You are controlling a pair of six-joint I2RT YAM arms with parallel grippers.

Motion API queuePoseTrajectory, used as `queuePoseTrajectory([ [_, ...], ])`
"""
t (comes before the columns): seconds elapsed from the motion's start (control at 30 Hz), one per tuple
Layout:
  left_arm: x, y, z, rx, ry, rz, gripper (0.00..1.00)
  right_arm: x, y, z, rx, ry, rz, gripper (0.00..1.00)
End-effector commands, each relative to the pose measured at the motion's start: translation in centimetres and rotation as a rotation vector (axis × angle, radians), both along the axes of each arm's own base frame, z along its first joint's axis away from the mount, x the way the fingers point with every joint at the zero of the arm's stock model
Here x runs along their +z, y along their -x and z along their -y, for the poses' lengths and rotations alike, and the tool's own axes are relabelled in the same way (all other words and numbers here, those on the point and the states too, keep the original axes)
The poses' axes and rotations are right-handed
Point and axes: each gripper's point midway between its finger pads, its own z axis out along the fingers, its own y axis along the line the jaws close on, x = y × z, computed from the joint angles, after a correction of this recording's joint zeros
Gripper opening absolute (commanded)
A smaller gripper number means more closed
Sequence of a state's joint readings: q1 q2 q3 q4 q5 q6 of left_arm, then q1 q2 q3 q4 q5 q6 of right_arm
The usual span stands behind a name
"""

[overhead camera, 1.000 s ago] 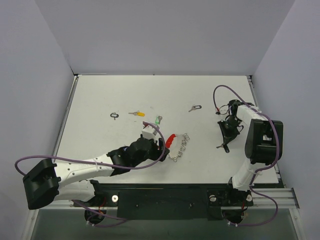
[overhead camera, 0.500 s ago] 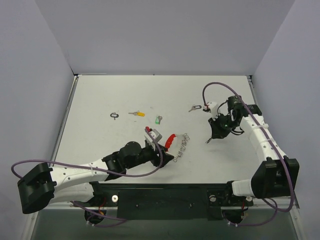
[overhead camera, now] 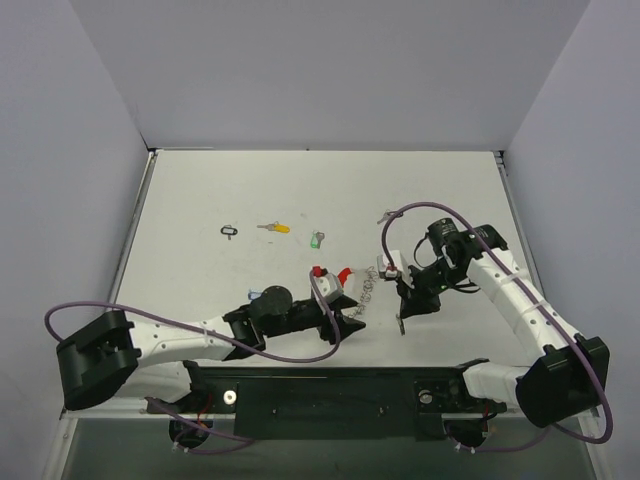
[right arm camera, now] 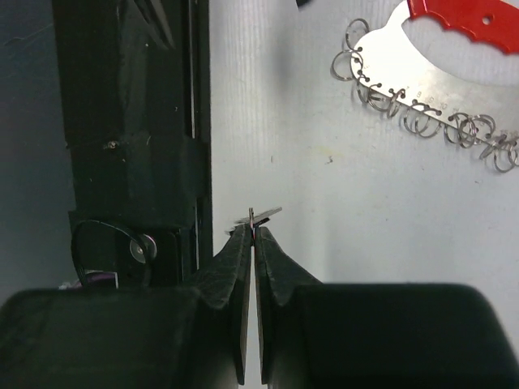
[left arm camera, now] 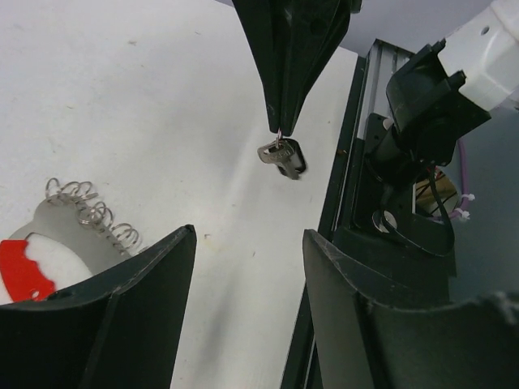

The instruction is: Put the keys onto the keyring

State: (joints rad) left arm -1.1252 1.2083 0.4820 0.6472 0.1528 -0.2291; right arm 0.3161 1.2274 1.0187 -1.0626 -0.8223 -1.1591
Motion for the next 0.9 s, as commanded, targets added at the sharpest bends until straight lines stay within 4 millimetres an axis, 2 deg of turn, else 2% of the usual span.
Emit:
queuePoseTrajectory([
  [0.0,2.8,0.1,3.2,-0.041,0.092,0.102,0.65,0.9,2.7,-0.8,0.105,-0.094,-0.023,0.0],
  [0.03,2.3,0.1,3.7,-0.04,0.08,0.111,0.65,0.8,2.9,-0.8,0.107,-0.095,-0.027,0.0],
  [0.27,3.2,-0.1,6.1,-0.031,0.12,0.169,0.6,0.9,3.1,-0.9,0.119,-0.108,-0.013,0.0],
  [0.37,2.4,0.4,7.0,-0.058,0.104,0.165,0.58,0.8,3.0,-0.8,0.119,-0.103,-0.01,0.0],
  [0.5,2.0,1.0,7.7,-0.075,0.106,0.164,0.54,1.1,3.0,-0.8,0.119,-0.109,0.002,0.0],
  [0.87,1.2,1.0,8.7,-0.073,0.079,0.158,0.46,1.4,3.3,-1.0,0.124,-0.13,-0.005,0.0],
])
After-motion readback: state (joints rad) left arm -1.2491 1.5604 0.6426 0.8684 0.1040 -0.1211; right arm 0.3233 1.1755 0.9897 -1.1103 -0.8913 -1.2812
